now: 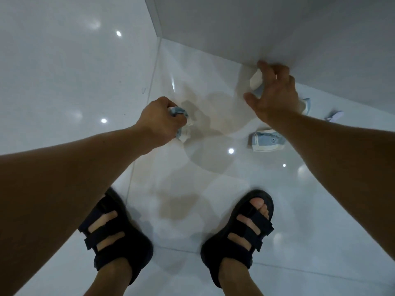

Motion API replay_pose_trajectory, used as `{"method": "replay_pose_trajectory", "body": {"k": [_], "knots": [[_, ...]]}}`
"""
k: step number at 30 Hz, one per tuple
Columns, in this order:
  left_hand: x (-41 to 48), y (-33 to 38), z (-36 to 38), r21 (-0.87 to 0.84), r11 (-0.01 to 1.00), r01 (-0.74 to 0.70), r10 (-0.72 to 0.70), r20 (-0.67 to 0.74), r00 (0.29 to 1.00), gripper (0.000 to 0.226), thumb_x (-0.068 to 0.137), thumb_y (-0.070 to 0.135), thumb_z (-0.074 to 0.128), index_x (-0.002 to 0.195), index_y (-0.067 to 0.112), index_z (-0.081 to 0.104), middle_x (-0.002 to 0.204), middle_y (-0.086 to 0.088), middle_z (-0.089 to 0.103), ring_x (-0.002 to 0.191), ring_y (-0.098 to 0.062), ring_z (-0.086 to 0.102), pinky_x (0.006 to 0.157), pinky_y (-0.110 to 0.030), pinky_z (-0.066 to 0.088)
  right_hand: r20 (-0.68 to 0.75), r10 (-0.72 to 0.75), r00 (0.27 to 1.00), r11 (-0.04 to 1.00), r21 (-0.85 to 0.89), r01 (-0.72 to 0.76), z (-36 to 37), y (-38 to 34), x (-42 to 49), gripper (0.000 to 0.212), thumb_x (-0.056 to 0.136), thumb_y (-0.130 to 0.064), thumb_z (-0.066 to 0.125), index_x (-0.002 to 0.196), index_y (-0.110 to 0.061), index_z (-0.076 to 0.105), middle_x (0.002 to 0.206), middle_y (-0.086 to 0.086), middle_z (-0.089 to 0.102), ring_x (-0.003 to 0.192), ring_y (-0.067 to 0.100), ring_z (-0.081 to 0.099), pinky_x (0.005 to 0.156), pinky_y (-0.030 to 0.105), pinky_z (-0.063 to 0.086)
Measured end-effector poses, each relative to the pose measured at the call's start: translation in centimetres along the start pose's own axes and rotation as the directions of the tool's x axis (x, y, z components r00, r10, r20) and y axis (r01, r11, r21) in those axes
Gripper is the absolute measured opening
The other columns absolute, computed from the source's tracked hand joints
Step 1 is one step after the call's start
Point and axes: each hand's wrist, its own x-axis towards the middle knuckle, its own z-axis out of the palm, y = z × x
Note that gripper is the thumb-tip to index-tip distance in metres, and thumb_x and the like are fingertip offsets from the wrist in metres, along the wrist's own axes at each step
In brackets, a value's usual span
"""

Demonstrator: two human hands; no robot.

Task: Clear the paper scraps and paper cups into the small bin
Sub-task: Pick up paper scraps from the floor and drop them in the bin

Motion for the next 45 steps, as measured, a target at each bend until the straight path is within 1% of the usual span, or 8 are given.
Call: {"method": "replay_pose_trajectory", "body": {"k": [3,7,14,20,26,30,35,45], "knots": [[0.4,-0.3,0.4,0.001,1.0,-0.02,0.02,0.028,0.999,0.034,0.089,0.022,0.059,0.122,0.025,0.052,0.101,-0.001,0.057,0.081,-0.017,0.059,0.057,-0.021,0.048,-0.002,0.044,0.999,0.997,0.071,-0.044,0.9,-0.8,0.6,0.066,0.087,-0.027,0.067,0.145,-0.029,0.036,0.141,0.013,0.034,0.119,0.035,0.043,0.097,0.042,0.043],[-0.4,0.1,-0.1,0.02,0.997,-0.076,0.075,0.043,0.996,0.038,0.091,0.018,0.055,0.127,0.025,0.055,0.113,-0.002,0.057,0.1,-0.026,0.06,0.085,-0.038,0.056,0.043,-0.013,0.999,0.997,0.083,0.01,0.8,-2.2,-0.7,0.058,0.083,-0.015,0.065,0.136,-0.027,0.043,0.137,0.01,0.039,0.111,0.034,0.05,0.089,0.037,0.044],[-4.3,1.9,-5.0,0.049,0.994,-0.098,0.097,0.02,0.995,0.039,0.089,0.02,0.053,0.128,0.021,0.055,0.116,-0.006,0.059,0.099,-0.028,0.061,0.084,-0.037,0.054,0.122,-0.148,0.982,0.98,0.153,0.128,-2.9,-6.6,-5.9,0.055,0.085,-0.022,0.064,0.136,-0.025,0.043,0.134,0.002,0.05,0.097,0.027,0.061,0.083,0.032,0.048],[-11.0,3.5,-12.3,0.085,0.989,-0.124,0.128,-0.046,0.991,0.038,0.093,0.017,0.049,0.131,0.015,0.052,0.114,-0.004,0.057,0.085,-0.014,0.049,0.059,-0.008,0.037,0.188,-0.271,0.944,0.958,0.145,0.246,-11.2,-15.2,-10.3,0.063,0.086,-0.029,0.063,0.144,-0.026,0.038,0.136,-0.001,0.048,0.103,0.023,0.059,0.087,0.041,0.051],[-21.9,6.1,-21.2,0.045,0.997,-0.055,0.059,-0.094,0.994,0.04,0.097,0.017,0.043,0.137,0.015,0.046,0.128,-0.008,0.057,0.1,-0.019,0.053,0.08,-0.02,0.037,0.186,-0.424,0.886,0.905,0.139,0.403,-23.0,-24.7,-14.9,0.063,0.087,-0.031,0.062,0.145,-0.026,0.036,0.141,-0.003,0.045,0.104,0.021,0.058,0.083,0.038,0.053],[-31.0,8.5,-26.8,0.005,0.999,-0.043,0.043,-0.152,0.987,0.041,0.099,0.017,0.042,0.14,0.015,0.043,0.134,-0.006,0.054,0.115,-0.02,0.052,0.086,-0.015,0.034,0.214,-0.575,0.789,0.816,0.082,0.572,-31.7,-30.4,-18.6,0.064,0.087,-0.033,0.06,0.145,-0.028,0.034,0.14,-0.006,0.045,0.105,0.019,0.058,0.083,0.034,0.052],[-43.6,10.6,-32.2,-0.123,0.992,-0.008,-0.031,-0.317,0.948,0.04,0.1,0.019,0.041,0.14,0.017,0.043,0.133,-0.006,0.054,0.105,-0.016,0.053,0.082,-0.018,0.039,0.208,-0.698,0.685,0.708,0.055,0.704,-41.7,-36.5,-24.8,0.064,0.086,-0.035,0.061,0.144,-0.03,0.034,0.139,-0.009,0.044,0.103,0.015,0.059,0.078,0.032,0.052],[-66.6,6.7,-36.4,-0.443,0.896,0.036,-0.323,-0.596,0.735,0.038,0.101,0.023,0.044,0.138,0.019,0.045,0.135,-0.006,0.053,0.115,-0.024,0.054,0.092,-0.024,0.041,0.308,-0.865,0.397,0.438,0.075,0.896,-50.0,-48.6,-42.2,0.066,0.088,-0.038,0.059,0.146,-0.029,0.03,0.146,-0.01,0.038,0.112,0.016,0.055,0.082,0.028,0.047]]}}
